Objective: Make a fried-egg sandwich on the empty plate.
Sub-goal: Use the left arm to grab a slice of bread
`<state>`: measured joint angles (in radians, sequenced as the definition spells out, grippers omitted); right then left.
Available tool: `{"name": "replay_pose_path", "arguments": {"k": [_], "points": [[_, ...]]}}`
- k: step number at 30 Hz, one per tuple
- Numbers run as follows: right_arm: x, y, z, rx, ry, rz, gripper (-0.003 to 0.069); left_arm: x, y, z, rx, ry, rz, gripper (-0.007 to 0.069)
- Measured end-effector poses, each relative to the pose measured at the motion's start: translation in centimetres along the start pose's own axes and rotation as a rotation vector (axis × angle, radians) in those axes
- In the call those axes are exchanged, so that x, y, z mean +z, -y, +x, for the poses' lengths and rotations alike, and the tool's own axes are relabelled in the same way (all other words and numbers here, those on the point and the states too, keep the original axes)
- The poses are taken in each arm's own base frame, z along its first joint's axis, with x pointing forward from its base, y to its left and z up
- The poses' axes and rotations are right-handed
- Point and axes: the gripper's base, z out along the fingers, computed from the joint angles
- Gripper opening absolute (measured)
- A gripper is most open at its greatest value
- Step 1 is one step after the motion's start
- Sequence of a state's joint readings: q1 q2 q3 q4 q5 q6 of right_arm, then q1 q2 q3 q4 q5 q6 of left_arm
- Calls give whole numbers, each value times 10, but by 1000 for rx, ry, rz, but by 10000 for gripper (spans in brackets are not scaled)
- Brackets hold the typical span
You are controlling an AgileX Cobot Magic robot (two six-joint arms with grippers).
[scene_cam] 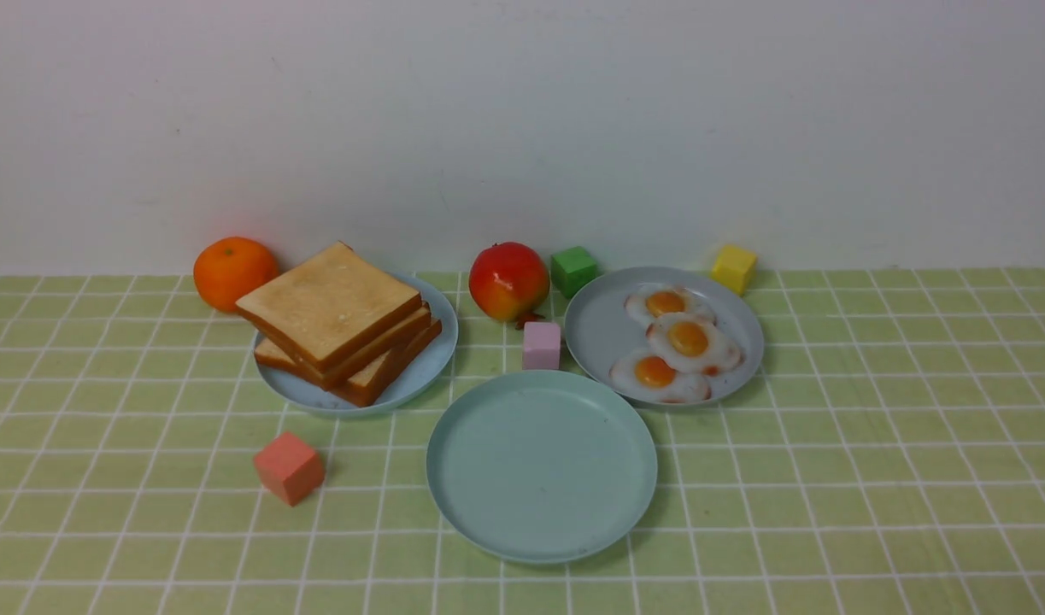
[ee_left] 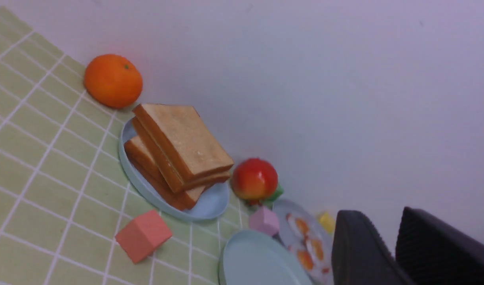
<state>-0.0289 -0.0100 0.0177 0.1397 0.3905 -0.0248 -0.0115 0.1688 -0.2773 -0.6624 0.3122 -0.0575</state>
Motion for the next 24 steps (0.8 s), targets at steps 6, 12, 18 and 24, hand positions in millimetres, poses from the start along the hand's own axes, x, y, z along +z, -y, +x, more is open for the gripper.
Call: {"name": "replay_pose_path", "arguments": {"k": [6, 12, 18, 24], "points": [[0, 0, 0, 0, 0, 0, 239, 33, 40, -19, 240, -397, 69, 88], [0, 0, -1, 9, 11, -2, 240, 96, 62, -18, 339, -746, 61, -13], [0, -6, -11, 494, 126, -107, 240, 134, 65, -12, 452, -842, 36, -13], [-4, -7, -25, 752, 228, -168, 240, 166, 63, -1, 551, -917, 0, -13]]}}
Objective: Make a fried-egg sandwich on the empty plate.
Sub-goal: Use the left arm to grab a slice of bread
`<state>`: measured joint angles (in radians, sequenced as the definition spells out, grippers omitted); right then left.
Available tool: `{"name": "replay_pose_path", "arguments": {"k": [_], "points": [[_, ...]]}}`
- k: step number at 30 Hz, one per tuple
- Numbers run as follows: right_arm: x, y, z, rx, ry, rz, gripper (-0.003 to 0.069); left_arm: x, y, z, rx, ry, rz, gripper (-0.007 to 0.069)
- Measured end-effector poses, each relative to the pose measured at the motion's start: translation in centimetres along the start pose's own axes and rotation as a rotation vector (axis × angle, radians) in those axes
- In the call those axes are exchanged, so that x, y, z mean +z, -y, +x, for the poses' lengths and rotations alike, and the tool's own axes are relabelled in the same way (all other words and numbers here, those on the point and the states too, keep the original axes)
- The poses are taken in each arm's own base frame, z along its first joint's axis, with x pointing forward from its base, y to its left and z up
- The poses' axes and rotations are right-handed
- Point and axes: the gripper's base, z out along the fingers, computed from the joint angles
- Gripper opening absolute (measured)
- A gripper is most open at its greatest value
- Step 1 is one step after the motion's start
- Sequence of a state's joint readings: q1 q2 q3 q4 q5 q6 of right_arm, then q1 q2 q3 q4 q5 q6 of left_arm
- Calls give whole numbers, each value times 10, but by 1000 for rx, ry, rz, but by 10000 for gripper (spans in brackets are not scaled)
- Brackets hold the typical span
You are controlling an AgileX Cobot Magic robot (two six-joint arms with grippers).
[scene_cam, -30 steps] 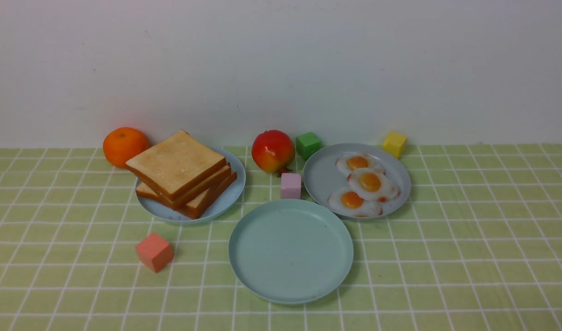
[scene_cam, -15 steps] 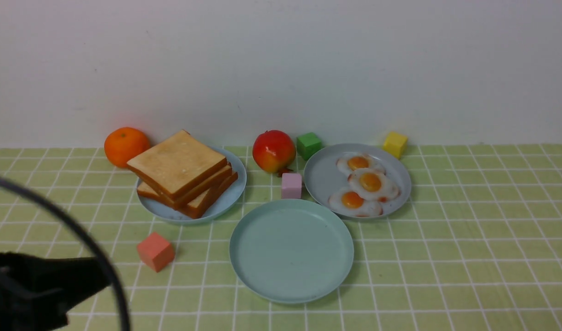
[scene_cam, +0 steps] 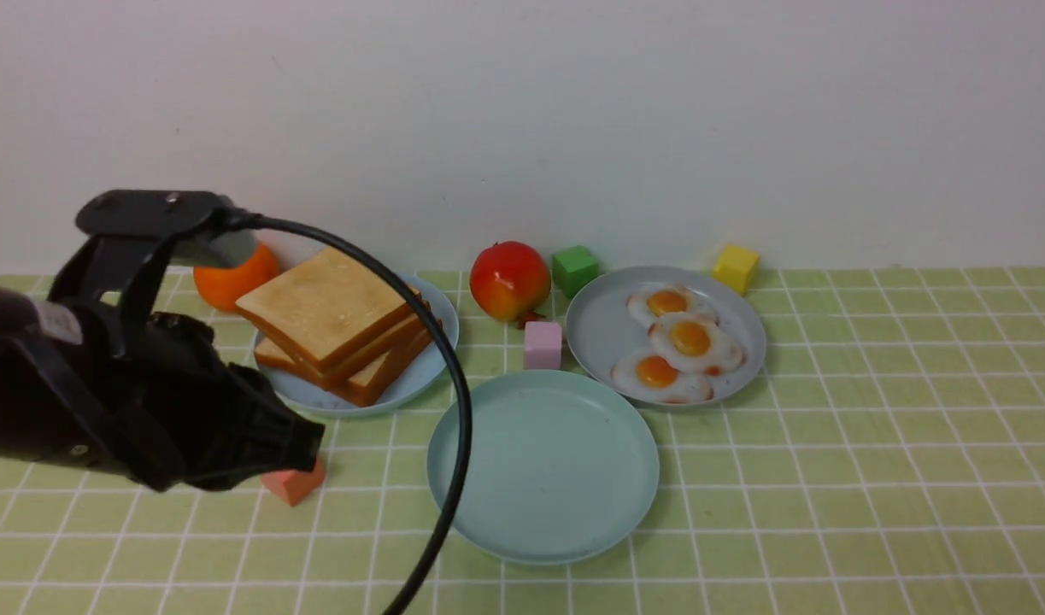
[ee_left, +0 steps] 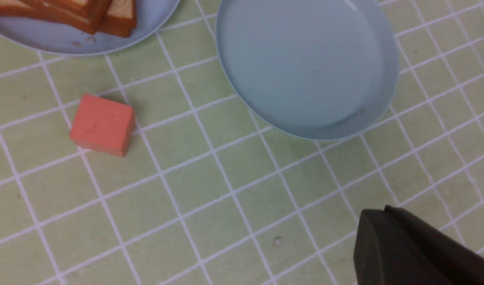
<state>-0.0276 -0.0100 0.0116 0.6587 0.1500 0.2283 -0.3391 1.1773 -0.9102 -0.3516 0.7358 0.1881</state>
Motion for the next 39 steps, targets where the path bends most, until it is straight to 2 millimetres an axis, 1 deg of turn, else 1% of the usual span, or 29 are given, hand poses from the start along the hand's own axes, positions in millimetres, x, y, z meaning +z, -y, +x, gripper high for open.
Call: {"name": "replay_pose_path", "arguments": {"k": [2, 3, 4, 5, 6, 7, 9, 10, 11, 12, 13, 14, 15, 16, 17, 20, 21, 22, 25, 28, 31, 34, 36, 37, 39], "points": [[-4, -16, -6, -32, -56, -40, 224, 10, -2, -9, 0, -21, -11, -13], [-6, -26, -9, -76, -97, -58, 206, 14, -3, -14, 2, -27, -16, -13], [-8, -40, -15, -143, -141, -82, 179, 20, -5, -22, 10, -34, -26, -13], [-9, -46, -19, -160, -146, -92, 174, 21, -6, -23, 15, -35, -30, -13], [-12, -70, -31, -318, -239, -126, 111, 28, -8, -36, 36, -33, -47, -13], [-12, -74, -34, -319, -237, -132, 111, 30, -9, -39, 42, -35, -53, -13], [-11, -113, -56, -538, -388, -165, 8, 47, -14, -58, 58, -48, -89, -13], [-10, -122, -62, -583, -436, -166, -5, 52, -17, -66, 59, -44, -104, -13], [-7, -132, -68, -631, -496, -167, -10, 62, -22, -73, 55, -56, -121, -13], [-6, -134, -69, -640, -508, -167, -10, 64, -23, -75, 54, -58, -124, -13], [-3, -142, -74, -674, -566, -168, -10, 69, -27, -82, 53, -58, -138, -13], [5, -151, -78, -706, -653, -171, -9, 80, -35, -91, 51, -73, -160, -13], [7, -157, -80, -718, -680, -182, -8, 88, -41, -97, 55, -82, -176, -13], [12, -162, -81, -728, -717, -196, -6, 101, -49, -102, 66, -99, -197, -13], [14, -164, -81, -733, -732, -208, -4, 106, -52, -105, 73, -103, -208, -13], [24, -168, -77, -746, -792, -239, -1, 132, -68, -117, 116, -125, -265, -5], [24, -168, -77, -748, -797, -243, -1, 134, -69, -117, 115, -131, -265, -3], [26, -169, -75, -761, -812, -256, 0, 145, -74, -119, 118, -142, -274, 14], [26, -170, -74, -803, -815, -283, 2, 161, -82, -122, 142, -159, -292, 80], [26, -170, -75, -819, -813, -289, 3, 169, -85, -123, 188, -151, -304, 169], [26, -170, -75, -822, -813, -289, 3, 175, -89, -126, 233, -115, -324, 277], [26, -170, -74, -823, -814, -293, 7, 186, -92, -124, 248, -108, -330, 342], [26, -170, -74, -823, -814, -293, 7, 190, -93, -123, 250, -113, -329, 356], [26, -170, -74, -821, -814, -294, 7, 197, -95, -120, 250, -121, -328, 368], [26, -170, -74, -818, -814, -296, 8, 202, -97, -119, 251, -125, -327, 375]]}}
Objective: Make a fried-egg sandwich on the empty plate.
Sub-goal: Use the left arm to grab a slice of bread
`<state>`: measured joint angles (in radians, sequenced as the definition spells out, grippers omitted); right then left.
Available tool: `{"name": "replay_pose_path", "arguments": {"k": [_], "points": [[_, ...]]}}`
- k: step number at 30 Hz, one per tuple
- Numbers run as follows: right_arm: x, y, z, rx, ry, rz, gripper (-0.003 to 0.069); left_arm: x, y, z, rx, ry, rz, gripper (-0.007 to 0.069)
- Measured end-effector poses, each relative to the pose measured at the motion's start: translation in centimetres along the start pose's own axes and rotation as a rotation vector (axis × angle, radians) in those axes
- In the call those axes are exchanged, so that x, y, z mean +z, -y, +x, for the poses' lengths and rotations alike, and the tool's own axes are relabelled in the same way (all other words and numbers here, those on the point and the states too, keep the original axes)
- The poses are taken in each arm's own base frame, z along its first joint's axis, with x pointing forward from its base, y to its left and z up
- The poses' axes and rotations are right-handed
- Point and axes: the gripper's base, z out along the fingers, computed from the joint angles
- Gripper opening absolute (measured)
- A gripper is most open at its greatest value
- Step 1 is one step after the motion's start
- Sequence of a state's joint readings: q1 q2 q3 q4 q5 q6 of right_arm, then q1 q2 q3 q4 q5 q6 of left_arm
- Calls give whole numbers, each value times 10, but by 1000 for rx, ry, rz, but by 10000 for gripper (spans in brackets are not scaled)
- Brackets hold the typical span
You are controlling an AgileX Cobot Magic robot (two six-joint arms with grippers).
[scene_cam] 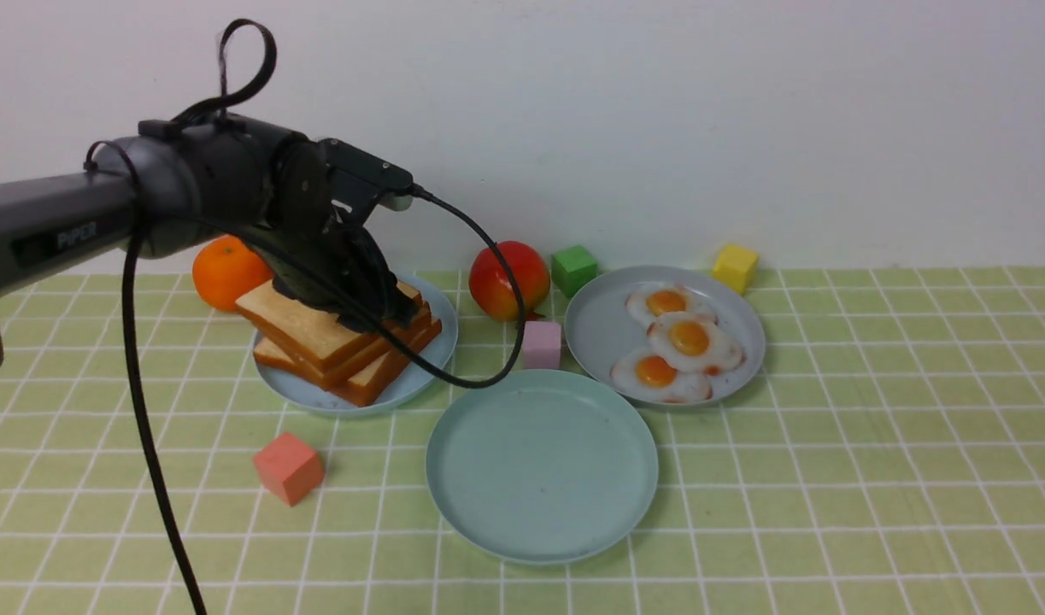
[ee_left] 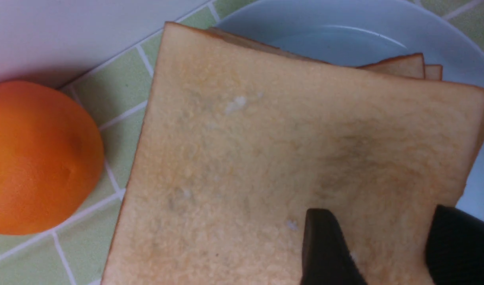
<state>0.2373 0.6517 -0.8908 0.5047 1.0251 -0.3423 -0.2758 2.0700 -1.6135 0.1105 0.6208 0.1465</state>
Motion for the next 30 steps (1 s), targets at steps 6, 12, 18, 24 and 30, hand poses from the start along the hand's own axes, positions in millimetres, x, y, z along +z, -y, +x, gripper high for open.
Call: {"name": "replay_pose_path", "arguments": {"k": [6, 12, 18, 24, 30], "points": [[0, 0, 0, 3, 2, -5, 13, 7, 1, 1, 0, -11, 3, 376], [0, 0, 0, 3, 2, -5, 18, 7, 1, 0, -3, -11, 4, 376], [0, 0, 0, 3, 1, -5, 22, -9, -1, -4, -7, 14, 0, 379], [0, -1, 0, 3, 0, -6, 27, -31, -3, -9, -28, 43, 6, 379], [0, 0, 0, 3, 2, -5, 29, -29, 1, -5, 42, 4, 49, 379]]}}
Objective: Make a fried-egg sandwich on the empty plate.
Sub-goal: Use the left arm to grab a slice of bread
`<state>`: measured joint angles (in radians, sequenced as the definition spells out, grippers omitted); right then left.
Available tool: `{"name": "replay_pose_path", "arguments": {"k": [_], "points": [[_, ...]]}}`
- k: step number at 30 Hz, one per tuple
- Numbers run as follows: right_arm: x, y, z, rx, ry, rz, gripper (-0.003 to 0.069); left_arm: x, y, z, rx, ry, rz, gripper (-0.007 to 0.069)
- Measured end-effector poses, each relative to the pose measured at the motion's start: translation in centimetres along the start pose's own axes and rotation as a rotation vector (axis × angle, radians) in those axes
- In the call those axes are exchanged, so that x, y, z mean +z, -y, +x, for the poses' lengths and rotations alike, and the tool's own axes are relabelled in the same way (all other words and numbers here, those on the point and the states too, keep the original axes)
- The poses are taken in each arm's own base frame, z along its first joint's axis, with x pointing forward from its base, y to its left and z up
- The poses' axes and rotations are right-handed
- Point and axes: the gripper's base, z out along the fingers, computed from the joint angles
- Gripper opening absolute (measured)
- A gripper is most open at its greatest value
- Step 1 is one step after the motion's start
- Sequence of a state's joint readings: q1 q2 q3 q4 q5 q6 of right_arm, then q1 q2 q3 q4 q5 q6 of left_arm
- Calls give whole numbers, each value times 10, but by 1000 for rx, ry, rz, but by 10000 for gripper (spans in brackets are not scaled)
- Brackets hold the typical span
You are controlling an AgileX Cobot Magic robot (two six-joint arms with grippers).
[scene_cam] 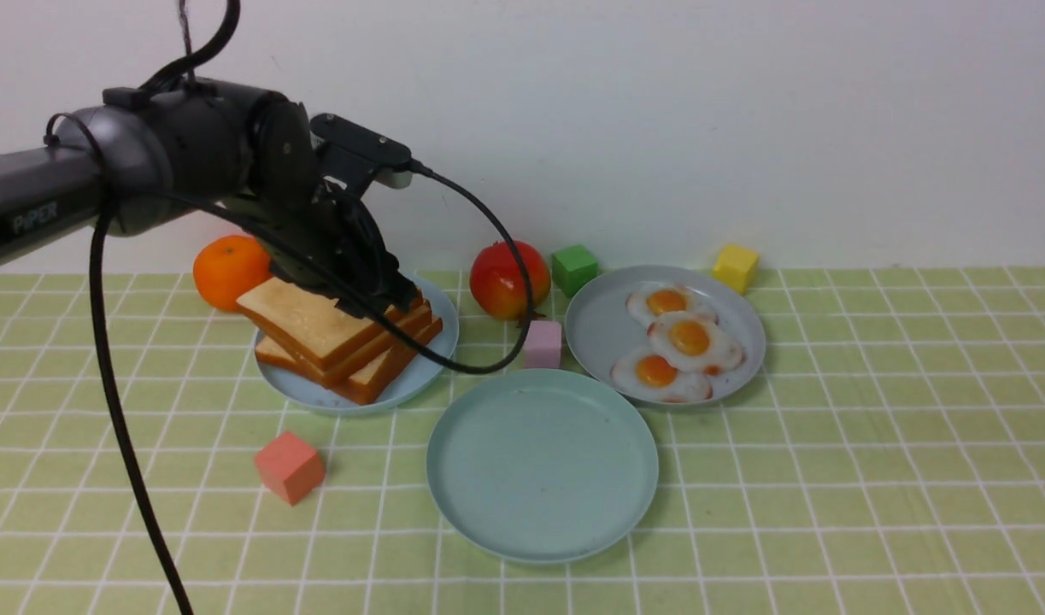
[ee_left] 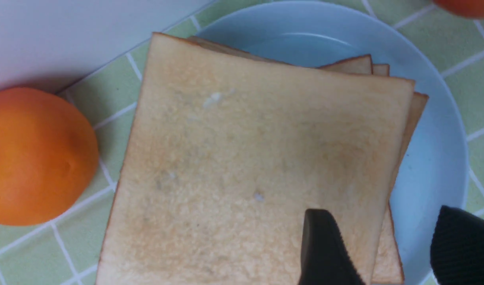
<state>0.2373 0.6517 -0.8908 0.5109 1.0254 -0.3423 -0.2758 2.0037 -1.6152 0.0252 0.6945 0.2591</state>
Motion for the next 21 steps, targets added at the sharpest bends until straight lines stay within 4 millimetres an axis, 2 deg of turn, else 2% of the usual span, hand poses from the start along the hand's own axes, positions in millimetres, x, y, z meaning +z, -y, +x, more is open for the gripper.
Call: {"name": "replay_pose_path", "arguments": {"k": [3, 9, 14, 17, 21], "points": [[0, 0, 0, 0, 0, 0, 32, 6, 1, 1, 45, -6, 5, 379], [0, 0, 0, 0, 0, 0, 32, 30, 2, 6, 70, -13, 5, 379], [0, 0, 0, 0, 1, 0, 32, 36, 3, 7, 72, -17, 5, 375], [0, 0, 0, 1, 1, -1, 36, 37, 2, 7, 77, -25, 4, 328], [0, -1, 1, 4, -6, -9, 41, 37, 2, 8, 84, -33, 2, 171]]}}
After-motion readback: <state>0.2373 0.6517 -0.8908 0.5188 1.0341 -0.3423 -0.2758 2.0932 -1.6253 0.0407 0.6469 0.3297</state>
